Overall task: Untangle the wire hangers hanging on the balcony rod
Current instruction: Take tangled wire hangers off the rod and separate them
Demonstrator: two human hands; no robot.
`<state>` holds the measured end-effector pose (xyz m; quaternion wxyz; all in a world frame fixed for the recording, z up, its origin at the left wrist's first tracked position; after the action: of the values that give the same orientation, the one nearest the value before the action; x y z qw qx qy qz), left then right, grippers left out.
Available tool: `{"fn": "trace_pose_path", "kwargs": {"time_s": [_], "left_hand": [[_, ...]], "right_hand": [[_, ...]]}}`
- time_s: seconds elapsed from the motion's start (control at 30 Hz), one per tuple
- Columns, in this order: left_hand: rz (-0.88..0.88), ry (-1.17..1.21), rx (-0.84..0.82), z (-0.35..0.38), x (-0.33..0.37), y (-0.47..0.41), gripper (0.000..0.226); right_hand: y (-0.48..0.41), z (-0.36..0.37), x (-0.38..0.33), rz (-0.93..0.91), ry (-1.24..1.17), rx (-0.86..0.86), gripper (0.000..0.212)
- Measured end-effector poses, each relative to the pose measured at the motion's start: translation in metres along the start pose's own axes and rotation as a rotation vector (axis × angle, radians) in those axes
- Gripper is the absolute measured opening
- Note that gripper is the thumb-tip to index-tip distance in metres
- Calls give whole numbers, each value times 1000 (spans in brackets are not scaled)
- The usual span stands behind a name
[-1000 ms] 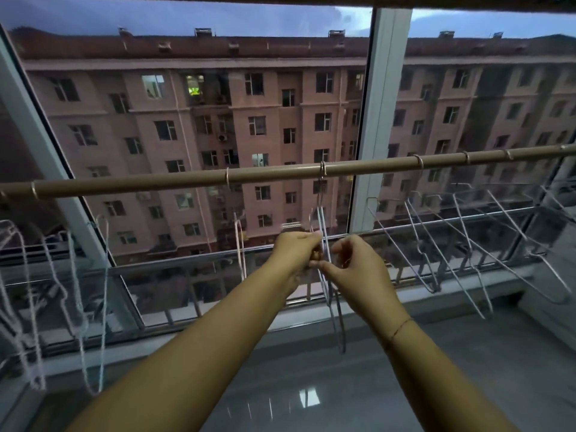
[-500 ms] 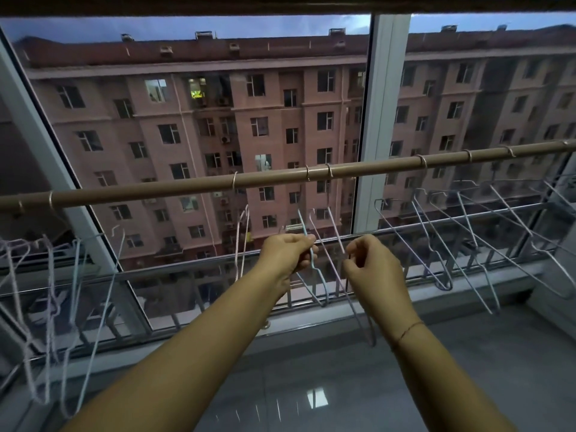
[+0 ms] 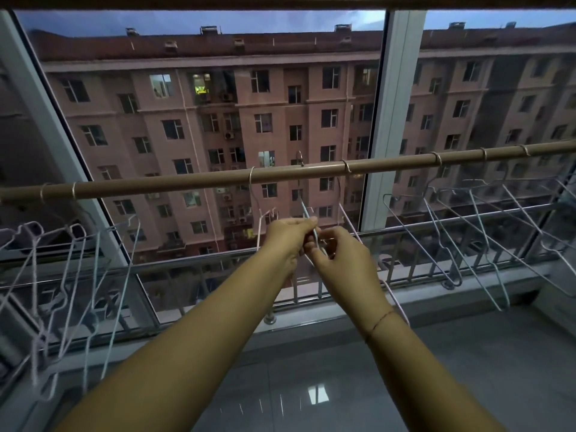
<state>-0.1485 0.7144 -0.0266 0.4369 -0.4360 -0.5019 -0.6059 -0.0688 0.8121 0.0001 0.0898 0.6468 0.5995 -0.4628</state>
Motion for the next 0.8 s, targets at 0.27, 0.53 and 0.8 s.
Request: {"fn": "trace_pose_path", "kwargs": {"time_s": [0.27,0.53,0.8], "left_hand": [[-55,27,83,-13,-13,-17,17],[-9,-174,5,-41,-47,8,12],[139,-453,-18,-75,-92,45,17]], "right_hand": [[2,19,0,-11,-87,-37,20],[25,19,18,-48,-214,-6,9],[33,47,36,-81,-27,-261,46]]}}
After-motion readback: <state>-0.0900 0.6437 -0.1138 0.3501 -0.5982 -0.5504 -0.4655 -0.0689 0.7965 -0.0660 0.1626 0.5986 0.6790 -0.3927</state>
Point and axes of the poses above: each hand's wrist, its own y-axis away from the middle knuckle, its own z-axis out of the palm, x = y × z, the point moved 9 cm from there along -y, towards the middle knuckle, and after that the axes turned 4 degrees about -z, right-handed, at the moved point
